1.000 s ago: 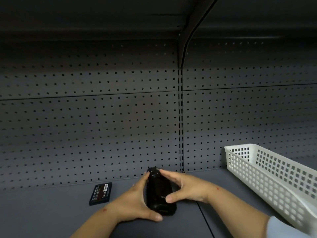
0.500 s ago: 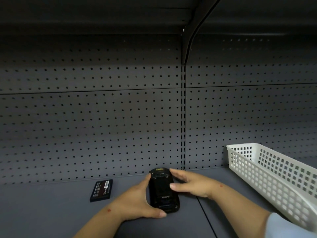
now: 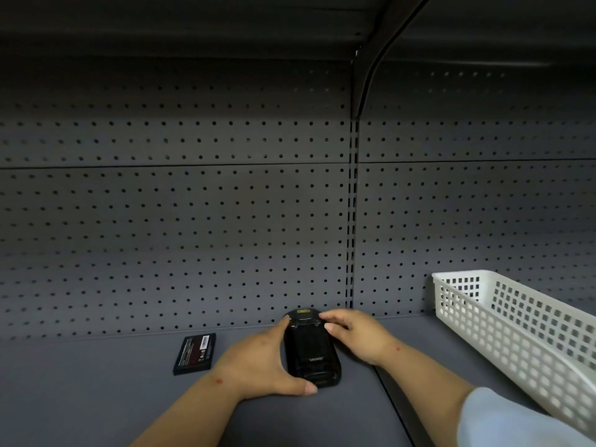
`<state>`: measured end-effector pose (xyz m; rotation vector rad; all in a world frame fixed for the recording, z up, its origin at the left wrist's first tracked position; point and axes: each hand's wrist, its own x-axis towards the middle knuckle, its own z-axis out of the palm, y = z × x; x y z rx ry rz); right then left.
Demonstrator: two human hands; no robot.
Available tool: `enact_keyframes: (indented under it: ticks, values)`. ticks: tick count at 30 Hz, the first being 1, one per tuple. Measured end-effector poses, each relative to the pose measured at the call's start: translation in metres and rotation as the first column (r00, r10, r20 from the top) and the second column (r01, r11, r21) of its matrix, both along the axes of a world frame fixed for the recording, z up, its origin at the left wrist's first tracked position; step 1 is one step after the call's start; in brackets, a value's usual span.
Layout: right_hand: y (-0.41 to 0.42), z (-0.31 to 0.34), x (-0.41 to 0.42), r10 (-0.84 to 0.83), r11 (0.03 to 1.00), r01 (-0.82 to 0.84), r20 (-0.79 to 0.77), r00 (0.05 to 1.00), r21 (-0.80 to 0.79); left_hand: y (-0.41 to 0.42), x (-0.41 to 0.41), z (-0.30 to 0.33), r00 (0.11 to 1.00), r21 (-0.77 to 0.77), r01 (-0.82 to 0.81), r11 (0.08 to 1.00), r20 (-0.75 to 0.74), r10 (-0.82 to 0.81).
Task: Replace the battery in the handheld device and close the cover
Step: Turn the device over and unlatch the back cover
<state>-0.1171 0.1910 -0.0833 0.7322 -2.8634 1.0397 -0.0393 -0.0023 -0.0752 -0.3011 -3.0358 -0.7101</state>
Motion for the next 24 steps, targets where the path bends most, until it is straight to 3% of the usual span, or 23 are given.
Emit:
enact_keyframes:
  ticks: [12, 24]
  values:
    - [-0.003, -0.001, 0.001, -0.02, 0.999, 0.028, -0.216, 0.976, 0.031, -0.001, 0.0, -0.002, 0.998, -0.048, -0.002, 0.999, -0.055, 0.0]
    - [-0.004, -0.004, 0.007, -0.027, 0.999, 0.038, -0.243, 0.97, 0.039, 0.002, 0.005, 0.0, 0.999, -0.051, 0.012, 0.999, -0.043, -0.015]
